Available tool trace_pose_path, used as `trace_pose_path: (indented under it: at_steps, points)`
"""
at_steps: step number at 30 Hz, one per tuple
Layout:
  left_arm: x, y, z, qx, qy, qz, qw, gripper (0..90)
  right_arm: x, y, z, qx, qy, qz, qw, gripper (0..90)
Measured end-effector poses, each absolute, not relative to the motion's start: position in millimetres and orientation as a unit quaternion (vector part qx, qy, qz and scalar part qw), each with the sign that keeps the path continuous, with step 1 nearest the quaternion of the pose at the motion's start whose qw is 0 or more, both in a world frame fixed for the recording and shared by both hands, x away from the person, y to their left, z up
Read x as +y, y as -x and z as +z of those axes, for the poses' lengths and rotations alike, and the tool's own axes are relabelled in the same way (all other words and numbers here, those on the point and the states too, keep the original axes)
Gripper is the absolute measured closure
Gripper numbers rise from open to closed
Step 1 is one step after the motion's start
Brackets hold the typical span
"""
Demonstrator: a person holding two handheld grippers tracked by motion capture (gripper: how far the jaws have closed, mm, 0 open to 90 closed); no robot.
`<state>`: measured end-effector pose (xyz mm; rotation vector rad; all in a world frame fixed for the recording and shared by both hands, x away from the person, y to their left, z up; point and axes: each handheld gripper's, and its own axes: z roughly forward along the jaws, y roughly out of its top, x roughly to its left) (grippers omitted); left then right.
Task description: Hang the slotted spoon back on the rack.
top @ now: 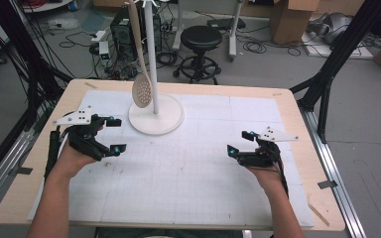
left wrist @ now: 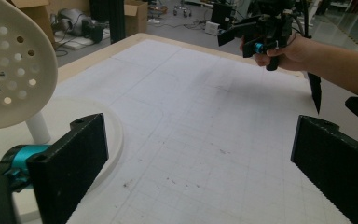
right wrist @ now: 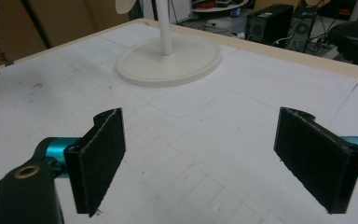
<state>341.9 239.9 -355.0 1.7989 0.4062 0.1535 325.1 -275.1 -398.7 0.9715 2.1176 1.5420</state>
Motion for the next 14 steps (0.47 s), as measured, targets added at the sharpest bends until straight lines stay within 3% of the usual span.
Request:
trace_pose_path:
  at_steps: [14]
  points:
    - [238.7, -343.2, -357.6, 0.181, -0.779, 0.065, 0.597, 4.4, -274.9, -326.3, -399.7, 0.748, -0.342, 0.542, 0.172, 15.2]
